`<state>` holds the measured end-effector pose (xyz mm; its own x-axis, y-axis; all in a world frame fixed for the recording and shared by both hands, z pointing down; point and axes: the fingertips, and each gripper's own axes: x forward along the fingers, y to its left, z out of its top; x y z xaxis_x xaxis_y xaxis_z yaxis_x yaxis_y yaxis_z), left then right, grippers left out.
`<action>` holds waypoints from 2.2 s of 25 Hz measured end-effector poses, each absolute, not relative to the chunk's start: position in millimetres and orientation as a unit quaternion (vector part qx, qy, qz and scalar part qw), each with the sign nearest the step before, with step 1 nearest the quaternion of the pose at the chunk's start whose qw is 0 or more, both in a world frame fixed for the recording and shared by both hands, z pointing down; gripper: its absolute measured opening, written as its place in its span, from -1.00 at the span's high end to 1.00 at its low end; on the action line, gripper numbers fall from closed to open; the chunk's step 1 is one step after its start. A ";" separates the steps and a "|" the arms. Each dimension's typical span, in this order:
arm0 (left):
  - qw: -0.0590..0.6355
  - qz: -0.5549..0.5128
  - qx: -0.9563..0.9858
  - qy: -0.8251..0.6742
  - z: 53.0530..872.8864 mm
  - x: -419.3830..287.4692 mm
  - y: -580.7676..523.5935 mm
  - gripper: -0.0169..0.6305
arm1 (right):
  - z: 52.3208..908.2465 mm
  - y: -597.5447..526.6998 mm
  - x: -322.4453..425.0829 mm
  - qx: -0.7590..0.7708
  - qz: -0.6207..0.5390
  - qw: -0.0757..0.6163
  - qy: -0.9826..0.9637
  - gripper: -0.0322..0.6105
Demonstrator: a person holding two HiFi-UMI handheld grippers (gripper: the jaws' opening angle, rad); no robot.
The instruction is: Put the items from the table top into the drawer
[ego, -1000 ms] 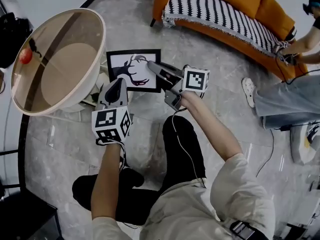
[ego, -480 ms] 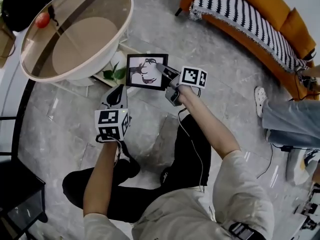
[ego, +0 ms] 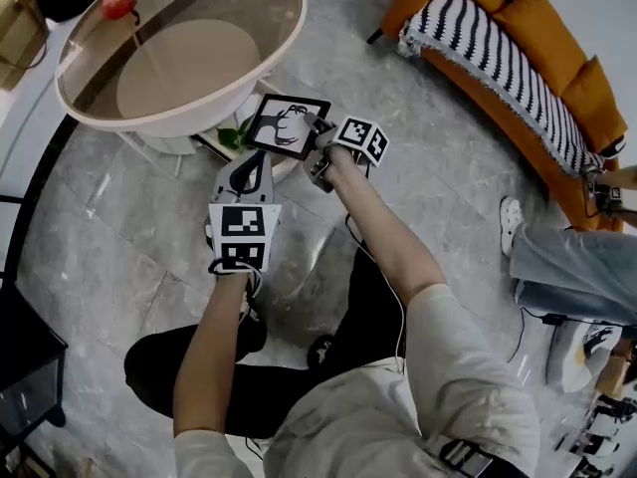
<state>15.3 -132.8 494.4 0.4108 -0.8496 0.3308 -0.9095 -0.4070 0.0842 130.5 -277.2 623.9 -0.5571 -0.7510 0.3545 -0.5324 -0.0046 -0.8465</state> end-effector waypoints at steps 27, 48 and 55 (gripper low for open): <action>0.184 0.104 0.819 -0.533 517.8 -31.6 -139.7 0.88 | 704.1 -291.9 41.9 -0.407 -0.578 -0.061 0.704 0.33; 0.180 0.107 0.824 -0.527 514.2 -15.7 -139.9 0.88 | 710.4 -278.2 61.6 -0.456 -0.506 -0.178 0.710 -0.04; 0.170 0.122 0.827 -0.521 516.6 3.5 -136.0 0.88 | 676.5 -249.1 45.6 -0.354 -0.501 -0.113 0.782 -0.04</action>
